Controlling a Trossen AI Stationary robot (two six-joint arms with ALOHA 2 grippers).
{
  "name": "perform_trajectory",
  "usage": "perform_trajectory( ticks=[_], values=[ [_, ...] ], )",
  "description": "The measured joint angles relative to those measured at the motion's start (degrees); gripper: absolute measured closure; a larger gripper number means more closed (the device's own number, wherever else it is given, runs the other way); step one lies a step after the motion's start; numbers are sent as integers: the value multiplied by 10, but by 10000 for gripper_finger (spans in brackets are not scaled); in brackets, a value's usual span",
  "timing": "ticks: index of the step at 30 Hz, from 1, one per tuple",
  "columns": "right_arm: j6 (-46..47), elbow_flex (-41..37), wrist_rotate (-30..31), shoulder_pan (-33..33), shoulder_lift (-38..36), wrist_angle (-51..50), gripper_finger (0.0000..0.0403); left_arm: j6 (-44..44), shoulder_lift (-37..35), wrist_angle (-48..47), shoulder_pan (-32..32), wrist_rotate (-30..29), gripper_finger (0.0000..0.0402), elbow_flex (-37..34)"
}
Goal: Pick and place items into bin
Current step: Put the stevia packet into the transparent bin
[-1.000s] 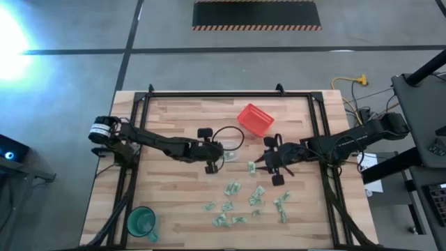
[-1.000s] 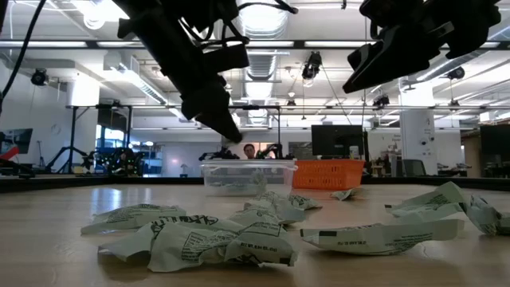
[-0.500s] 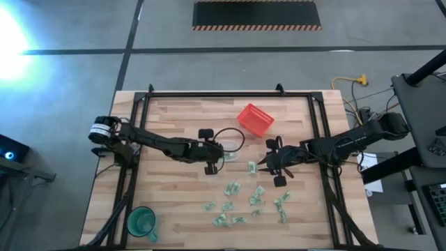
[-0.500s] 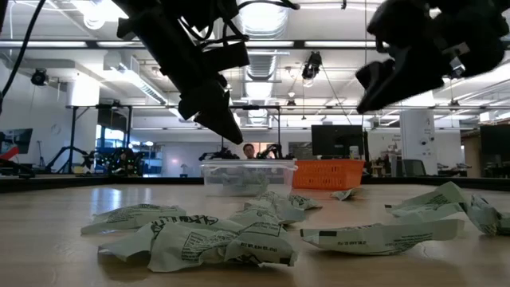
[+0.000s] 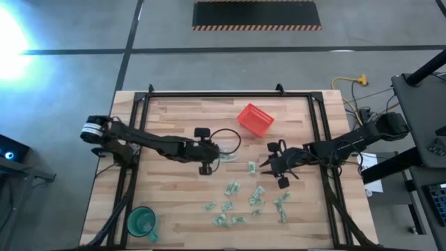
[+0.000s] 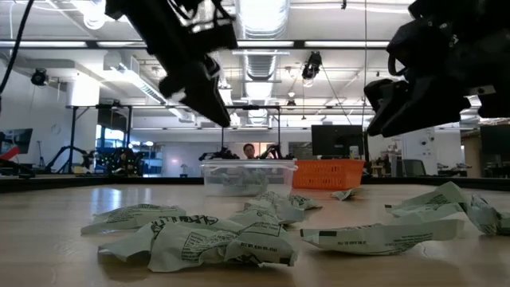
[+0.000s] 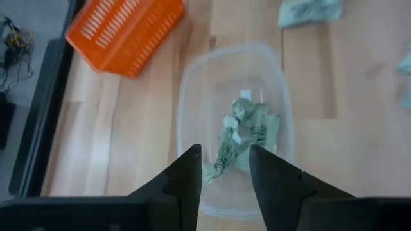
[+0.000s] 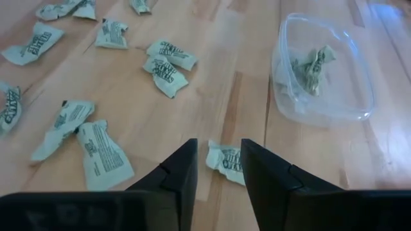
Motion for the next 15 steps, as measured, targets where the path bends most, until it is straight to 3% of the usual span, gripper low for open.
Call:
perform_trajectory(
  ticks=[9, 15],
  values=[
    [-3, -7, -1, 0, 14, 39, 281, -1, -125, -5, -59, -11, 288, -16],
    [-42, 39, 16, 0, 126, 48, 269, 0, -166, -5, -115, -79, 288, -30]
  ],
)
